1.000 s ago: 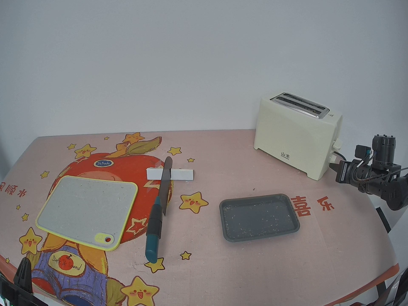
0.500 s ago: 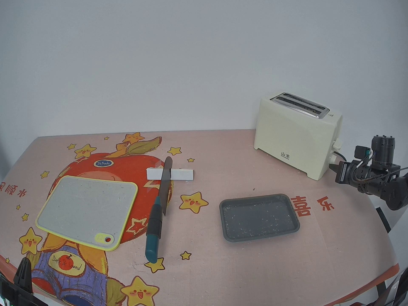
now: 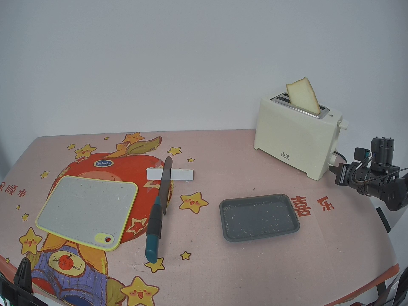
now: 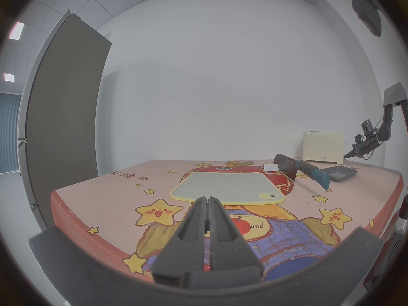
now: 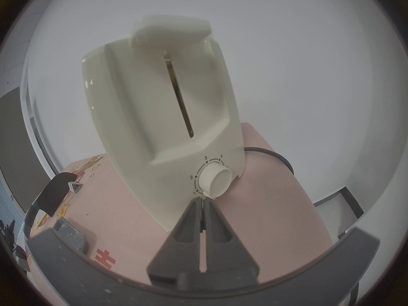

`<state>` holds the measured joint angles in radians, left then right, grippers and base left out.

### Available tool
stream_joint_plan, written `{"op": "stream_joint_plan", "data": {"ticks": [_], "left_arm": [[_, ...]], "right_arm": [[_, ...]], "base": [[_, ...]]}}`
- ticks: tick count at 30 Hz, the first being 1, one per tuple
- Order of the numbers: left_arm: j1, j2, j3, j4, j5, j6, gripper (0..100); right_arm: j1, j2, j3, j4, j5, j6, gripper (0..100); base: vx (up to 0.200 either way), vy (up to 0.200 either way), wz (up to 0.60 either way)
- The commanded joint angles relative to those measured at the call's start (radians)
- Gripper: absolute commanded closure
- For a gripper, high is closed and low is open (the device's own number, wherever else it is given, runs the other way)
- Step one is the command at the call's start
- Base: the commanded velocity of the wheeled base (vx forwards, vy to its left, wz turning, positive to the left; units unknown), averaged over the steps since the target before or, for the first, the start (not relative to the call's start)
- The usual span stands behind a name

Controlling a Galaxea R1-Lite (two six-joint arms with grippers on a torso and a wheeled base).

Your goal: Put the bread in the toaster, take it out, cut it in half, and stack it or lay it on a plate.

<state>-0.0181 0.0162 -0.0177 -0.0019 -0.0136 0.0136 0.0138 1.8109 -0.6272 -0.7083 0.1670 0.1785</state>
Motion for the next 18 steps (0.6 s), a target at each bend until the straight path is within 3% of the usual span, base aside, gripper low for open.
{"op": "stream_joint_plan", "data": {"ticks": [1, 18], "left_arm": [[0.000, -0.001, 0.018, -0.001, 0.000, 0.000, 100], [0.001, -0.001, 0.018, -0.001, 0.000, 0.000, 100]], "right_arm": [[0.005, 0.001, 0.004, 0.000, -0.001, -0.001, 100], [0.005, -0.001, 0.006, 0.000, -0.004, -0.001, 100]], "base": [[0.000, 0.000, 0.00], [0.000, 0.000, 0.00]]}}
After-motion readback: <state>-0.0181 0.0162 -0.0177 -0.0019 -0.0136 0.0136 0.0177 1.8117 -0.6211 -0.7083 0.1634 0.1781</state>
